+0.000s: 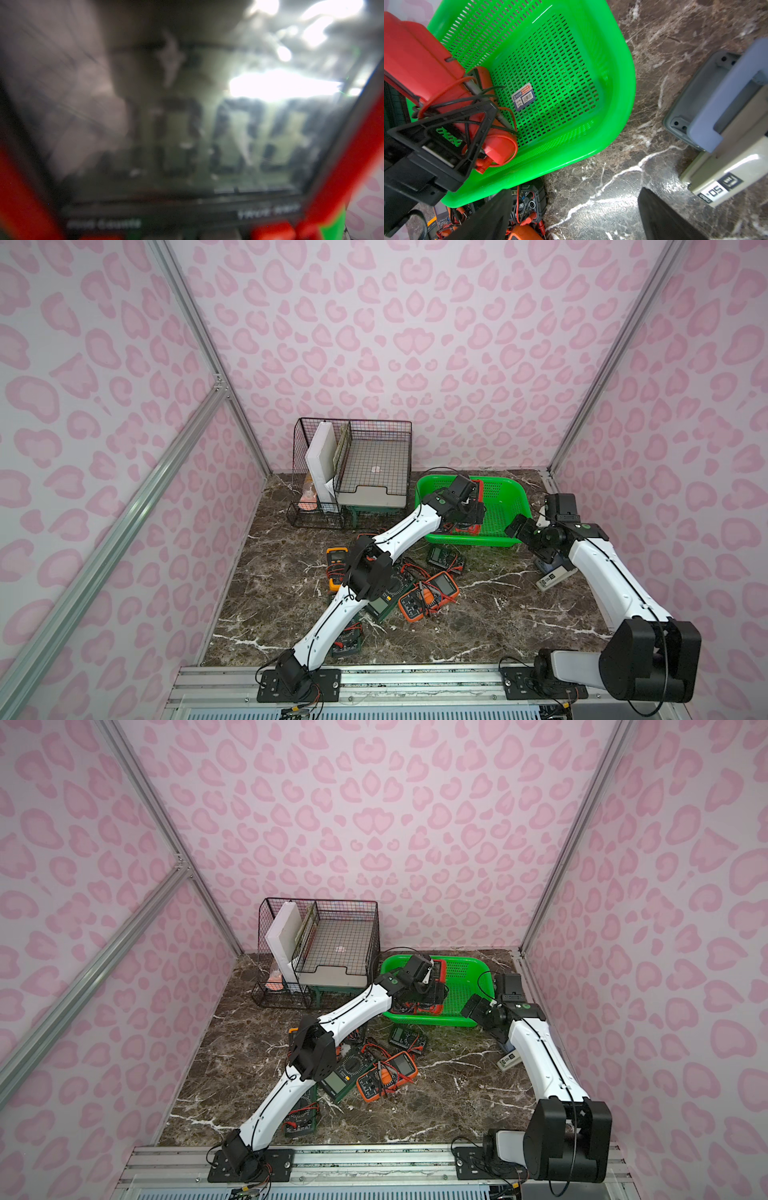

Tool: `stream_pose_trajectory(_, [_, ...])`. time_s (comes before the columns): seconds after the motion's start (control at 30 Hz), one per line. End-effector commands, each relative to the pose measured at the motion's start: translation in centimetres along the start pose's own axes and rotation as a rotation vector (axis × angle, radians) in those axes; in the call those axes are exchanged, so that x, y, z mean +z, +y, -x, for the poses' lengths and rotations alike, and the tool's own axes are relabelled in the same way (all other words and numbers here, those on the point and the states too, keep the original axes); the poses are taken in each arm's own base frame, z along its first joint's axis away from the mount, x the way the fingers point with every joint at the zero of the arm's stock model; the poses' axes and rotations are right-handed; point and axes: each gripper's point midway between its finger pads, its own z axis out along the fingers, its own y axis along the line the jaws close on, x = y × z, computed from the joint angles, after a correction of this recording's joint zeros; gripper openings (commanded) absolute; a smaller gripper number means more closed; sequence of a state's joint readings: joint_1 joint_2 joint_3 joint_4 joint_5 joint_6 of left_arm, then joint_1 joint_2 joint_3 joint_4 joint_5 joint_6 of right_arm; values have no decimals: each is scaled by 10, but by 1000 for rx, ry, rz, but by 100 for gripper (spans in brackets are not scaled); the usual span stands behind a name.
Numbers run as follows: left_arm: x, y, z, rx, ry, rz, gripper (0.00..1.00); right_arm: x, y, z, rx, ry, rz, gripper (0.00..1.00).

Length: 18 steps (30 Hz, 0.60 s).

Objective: Put the multimeter into the basket
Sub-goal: Place the multimeter in the basket.

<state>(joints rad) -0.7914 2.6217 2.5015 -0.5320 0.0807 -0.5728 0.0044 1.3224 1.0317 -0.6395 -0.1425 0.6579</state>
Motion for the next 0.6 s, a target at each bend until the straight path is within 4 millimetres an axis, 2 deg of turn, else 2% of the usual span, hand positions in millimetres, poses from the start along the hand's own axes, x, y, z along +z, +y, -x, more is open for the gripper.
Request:
stream_pose_trajectory(0.0, [3,-5,13,-10,-52,-28,45,0,4,5,-16,-10,8,99])
stream_pose_trajectory(0.13, [6,1,9,-23,-41,-18,70,1,4,6,-17,-6,8,99])
stream_pose_trajectory(0.2, [7,2,9,-29,-37,-14,86,2,5,7,-17,-9,9,99])
stream_pose_trajectory(0.23, [7,2,9,-30,-36,-16,98,1,6,8,-17,-9,10,99])
stream_pose_trajectory(0.57, [-3,-4,16,-29,-47,-33,98,-1,6,12,-23,-23,3,99])
